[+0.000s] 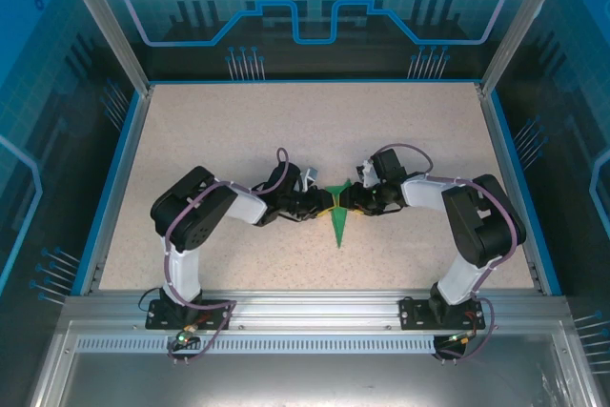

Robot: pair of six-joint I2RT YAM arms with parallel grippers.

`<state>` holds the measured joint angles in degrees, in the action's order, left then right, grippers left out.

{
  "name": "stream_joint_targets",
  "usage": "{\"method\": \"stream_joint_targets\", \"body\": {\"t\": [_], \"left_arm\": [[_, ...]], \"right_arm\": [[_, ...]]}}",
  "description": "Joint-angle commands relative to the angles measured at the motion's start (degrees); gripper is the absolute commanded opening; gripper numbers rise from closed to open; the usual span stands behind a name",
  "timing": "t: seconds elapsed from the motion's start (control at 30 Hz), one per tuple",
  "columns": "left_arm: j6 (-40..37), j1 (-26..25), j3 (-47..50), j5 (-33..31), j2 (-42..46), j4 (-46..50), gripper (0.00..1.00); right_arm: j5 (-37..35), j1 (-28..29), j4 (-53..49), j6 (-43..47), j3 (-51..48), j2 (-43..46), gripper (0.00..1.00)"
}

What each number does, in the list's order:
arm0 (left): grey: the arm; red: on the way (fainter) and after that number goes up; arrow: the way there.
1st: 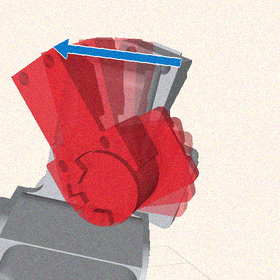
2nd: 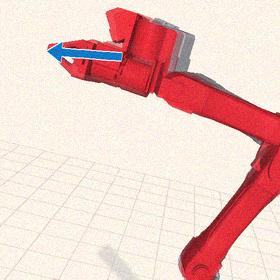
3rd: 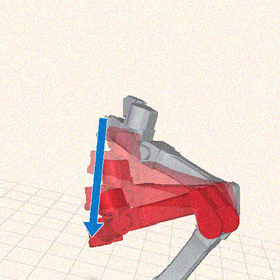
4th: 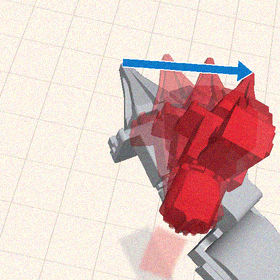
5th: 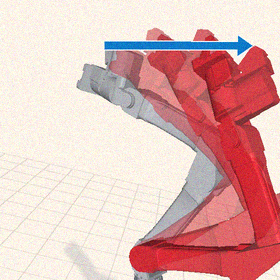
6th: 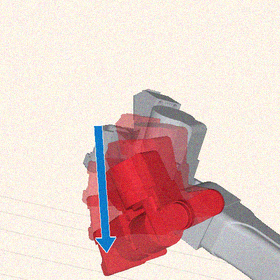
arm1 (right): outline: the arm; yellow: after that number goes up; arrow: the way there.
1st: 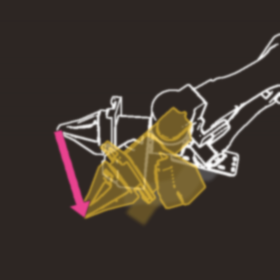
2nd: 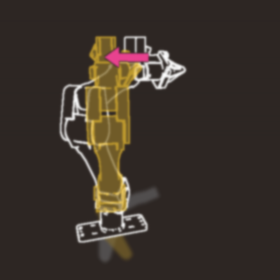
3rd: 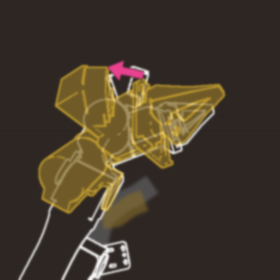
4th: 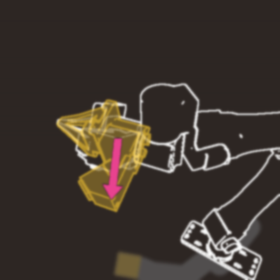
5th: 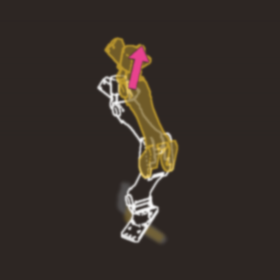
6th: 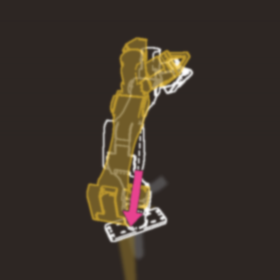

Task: Fold a paper plane with a square sheet of paper (fold left side to right side)
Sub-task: Fold the wing for the fifth time at the center of the table.

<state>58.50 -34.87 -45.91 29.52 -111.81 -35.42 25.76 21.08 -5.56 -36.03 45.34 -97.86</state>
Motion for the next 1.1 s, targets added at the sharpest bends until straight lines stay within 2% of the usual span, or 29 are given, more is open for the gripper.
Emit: {"method": "stream_joint_targets", "body": {"t": [0.0, 0.1, 0.2, 0.4, 0.63, 1.07], "left_arm": [[-1.2, 0.16, -1.5, 0.66, -1.06, 0.26, 0.14], [-2.31, 0.15, -1.55, -0.01, -0.76, 1.73, 0.03], [-3.47, 0.14, -1.55, -0.6, -0.19, 3.06, 0.0], [-4.38, 0.12, -1.55, -1.28, 0.19, 4.11, 0.0], [-4.65, 0.14, -1.55, -1.47, 0.19, 4.18, 0.0], [-5.01, 0.17, -1.56, -1.57, 0.36, 4.53, 0.0]], "right_arm": [[0.01, 1.0, 0.2, 0.11, -0.1, -1.74, 0.44], [0.5, 0.25, -0.67, 0.51, 0.62, 0.5, 0.45], [0.35, -1.2, -1.79, 0.7, 1.34, 3.58, 0.51], [0.69, -2.2, -2.26, -0.49, 2.95, 5.6, 0.82], [1.6, -2.05, -0.24, -2.59, 4.7, 2.44, 0.98], [2.76, -0.23, 1.28, -3.47, 8.91, -3.14, 0.99]]}}
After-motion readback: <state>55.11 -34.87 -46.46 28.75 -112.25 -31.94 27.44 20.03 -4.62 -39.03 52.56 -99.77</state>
